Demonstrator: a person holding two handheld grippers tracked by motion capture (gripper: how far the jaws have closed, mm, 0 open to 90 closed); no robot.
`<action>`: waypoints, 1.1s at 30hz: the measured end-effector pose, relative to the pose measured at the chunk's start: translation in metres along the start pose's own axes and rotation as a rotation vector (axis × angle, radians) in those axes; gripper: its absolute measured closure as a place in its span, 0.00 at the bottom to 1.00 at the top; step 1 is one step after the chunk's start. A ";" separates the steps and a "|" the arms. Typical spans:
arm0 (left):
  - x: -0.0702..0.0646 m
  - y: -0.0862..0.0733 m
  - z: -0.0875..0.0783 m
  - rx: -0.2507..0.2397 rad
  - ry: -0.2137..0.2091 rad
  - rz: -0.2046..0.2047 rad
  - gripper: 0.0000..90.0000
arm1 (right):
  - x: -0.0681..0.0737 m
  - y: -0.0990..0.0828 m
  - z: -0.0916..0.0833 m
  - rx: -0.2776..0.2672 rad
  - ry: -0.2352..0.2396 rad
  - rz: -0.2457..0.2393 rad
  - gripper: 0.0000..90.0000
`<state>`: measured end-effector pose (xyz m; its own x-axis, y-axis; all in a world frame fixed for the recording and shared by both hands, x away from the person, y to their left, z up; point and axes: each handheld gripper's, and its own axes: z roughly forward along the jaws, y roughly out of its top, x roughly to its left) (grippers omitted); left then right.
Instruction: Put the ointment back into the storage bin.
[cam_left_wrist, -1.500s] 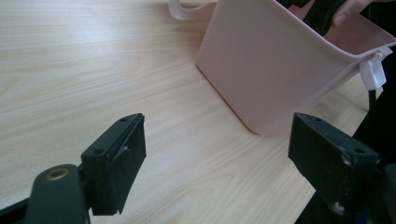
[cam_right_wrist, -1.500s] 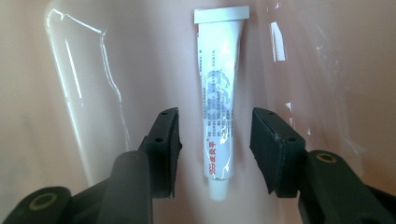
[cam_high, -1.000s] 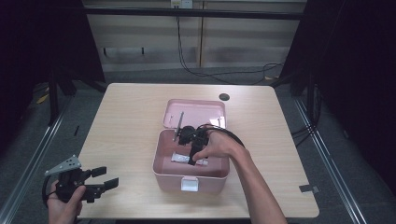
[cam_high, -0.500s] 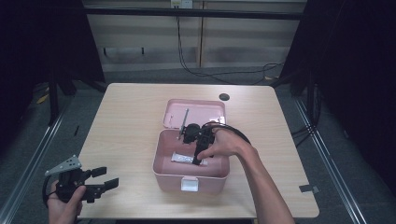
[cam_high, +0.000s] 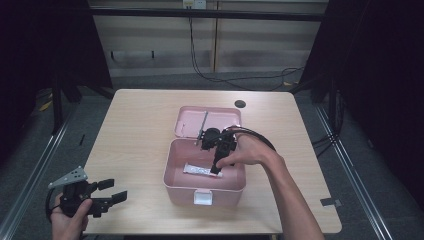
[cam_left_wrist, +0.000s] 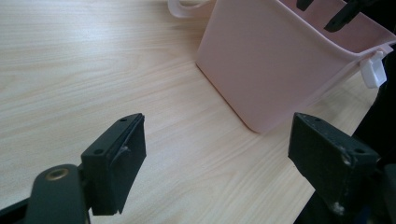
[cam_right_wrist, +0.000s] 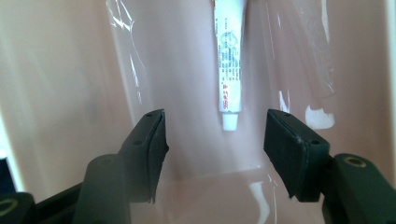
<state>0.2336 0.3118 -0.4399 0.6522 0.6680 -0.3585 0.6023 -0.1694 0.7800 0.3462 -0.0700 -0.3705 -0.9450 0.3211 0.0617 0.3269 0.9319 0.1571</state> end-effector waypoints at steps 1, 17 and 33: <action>0.000 0.000 0.000 -0.001 0.000 0.001 0.21 | 0.000 -0.001 -0.002 -0.004 -0.002 -0.001 0.43; 0.000 0.000 0.000 0.001 0.000 -0.001 0.21 | 0.003 -0.015 -0.032 -0.038 -0.012 0.031 0.41; 0.000 0.000 0.000 0.004 -0.001 0.000 0.21 | 0.004 -0.051 -0.058 -0.113 -0.047 0.084 0.41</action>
<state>0.2338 0.3115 -0.4403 0.6526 0.6674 -0.3588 0.6040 -0.1723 0.7781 0.3261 -0.1258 -0.3207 -0.9126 0.4075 0.0336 0.4014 0.8772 0.2633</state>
